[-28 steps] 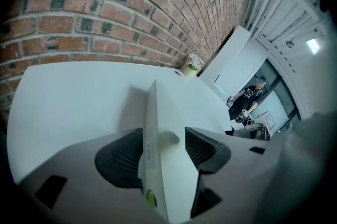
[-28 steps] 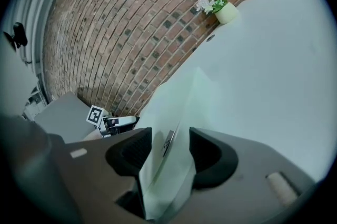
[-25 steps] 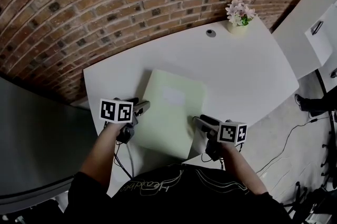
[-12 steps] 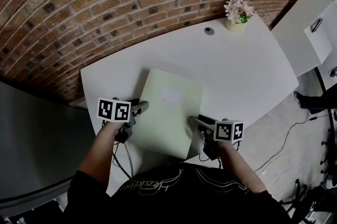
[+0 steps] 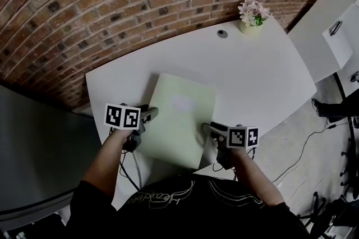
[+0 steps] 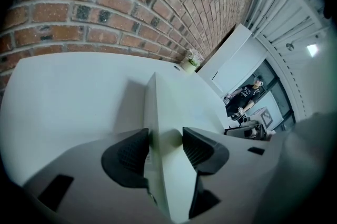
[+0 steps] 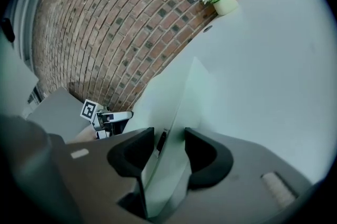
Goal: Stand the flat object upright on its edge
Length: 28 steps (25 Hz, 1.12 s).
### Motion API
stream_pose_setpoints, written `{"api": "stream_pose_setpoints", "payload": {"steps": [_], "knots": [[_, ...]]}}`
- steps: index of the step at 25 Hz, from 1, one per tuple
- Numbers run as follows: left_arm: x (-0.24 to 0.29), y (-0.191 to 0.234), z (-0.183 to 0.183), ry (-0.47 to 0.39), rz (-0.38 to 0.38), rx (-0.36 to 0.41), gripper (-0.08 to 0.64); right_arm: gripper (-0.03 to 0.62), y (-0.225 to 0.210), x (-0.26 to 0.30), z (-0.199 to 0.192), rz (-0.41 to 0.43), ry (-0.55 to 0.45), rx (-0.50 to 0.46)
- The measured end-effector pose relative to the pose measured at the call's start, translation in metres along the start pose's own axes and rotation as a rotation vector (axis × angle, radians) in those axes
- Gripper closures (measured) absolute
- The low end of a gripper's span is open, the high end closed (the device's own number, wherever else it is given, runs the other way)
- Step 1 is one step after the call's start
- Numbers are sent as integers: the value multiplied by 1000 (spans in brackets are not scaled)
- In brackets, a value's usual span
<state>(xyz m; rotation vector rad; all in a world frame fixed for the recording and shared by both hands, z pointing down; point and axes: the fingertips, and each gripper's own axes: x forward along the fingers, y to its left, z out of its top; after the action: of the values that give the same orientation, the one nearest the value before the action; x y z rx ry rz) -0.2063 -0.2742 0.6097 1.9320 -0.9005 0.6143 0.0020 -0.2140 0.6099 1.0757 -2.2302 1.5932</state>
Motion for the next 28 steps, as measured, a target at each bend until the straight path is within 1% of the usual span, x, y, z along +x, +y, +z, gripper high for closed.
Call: {"api": "stream_pose_setpoints", "payload": {"steps": [9,14,18,24,28], "knots": [[-4,-5,-3,-1,-4,-21,357,408,1,-3,1,-18,-2,-15],[-13,-8,-4,-12,-7,-27,357,408,7,-6,3,-14,-9,-42],[-23,-14,-3,-29,-23,-21,357,408,14,-10,7,2,-23,-67],[-40,-32,-1,-57,-40,6,357,408,30,-28,19,8,-72,-182],[-52,-44,3,-86,-39,48,357,408,43,-40,27,24,-107,-270]]}}
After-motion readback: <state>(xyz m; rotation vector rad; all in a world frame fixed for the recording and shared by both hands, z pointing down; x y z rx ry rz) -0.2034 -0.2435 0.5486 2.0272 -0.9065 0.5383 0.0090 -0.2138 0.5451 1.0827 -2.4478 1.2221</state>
